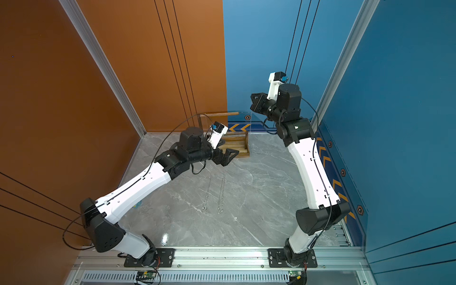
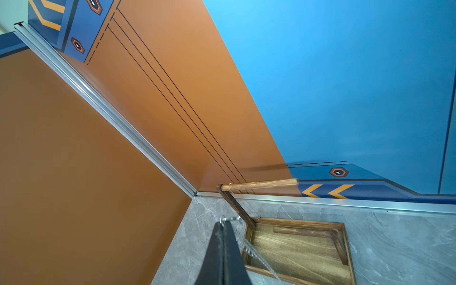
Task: Take the necklace off the jewelry display stand
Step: Take off the necklace from the stand, then place the necklace at the center of the board.
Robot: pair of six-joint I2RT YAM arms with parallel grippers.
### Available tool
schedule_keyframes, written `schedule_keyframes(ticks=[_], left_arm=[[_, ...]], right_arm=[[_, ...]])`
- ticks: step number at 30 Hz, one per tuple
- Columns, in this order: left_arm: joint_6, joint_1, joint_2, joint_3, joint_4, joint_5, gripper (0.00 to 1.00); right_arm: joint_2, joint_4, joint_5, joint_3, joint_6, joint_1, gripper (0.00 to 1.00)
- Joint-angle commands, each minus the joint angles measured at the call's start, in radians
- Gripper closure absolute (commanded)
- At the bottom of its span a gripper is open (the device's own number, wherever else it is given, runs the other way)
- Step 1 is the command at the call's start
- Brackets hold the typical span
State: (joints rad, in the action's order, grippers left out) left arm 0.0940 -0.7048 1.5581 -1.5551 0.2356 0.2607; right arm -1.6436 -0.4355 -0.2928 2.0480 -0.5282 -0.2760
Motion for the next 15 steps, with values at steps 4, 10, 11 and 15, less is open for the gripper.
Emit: schedule_keyframes(ticks=[4, 10, 11, 15], left_arm=[[-0.01, 0.02, 0.072, -0.086, -0.033, 0.16, 0.18], [0.001, 0.037, 0.095, -0.091, -0.034, 0.202, 0.27], [0.001, 0.036, 0.1, -0.091, -0.033, 0.207, 0.27], [0.011, 0.034, 0.116, -0.105, -0.033, 0.227, 0.34]], right_arm=[[0.095, 0.02, -0.018, -0.118, 0.026, -0.024, 1.0], [0.164, 0.028, -0.016, -0.201, 0.036, -0.04, 1.0], [0.177, 0.029, -0.016, -0.214, 0.037, -0.043, 1.0], [0.217, 0.035, -0.017, -0.277, 0.036, -0.053, 1.0]])
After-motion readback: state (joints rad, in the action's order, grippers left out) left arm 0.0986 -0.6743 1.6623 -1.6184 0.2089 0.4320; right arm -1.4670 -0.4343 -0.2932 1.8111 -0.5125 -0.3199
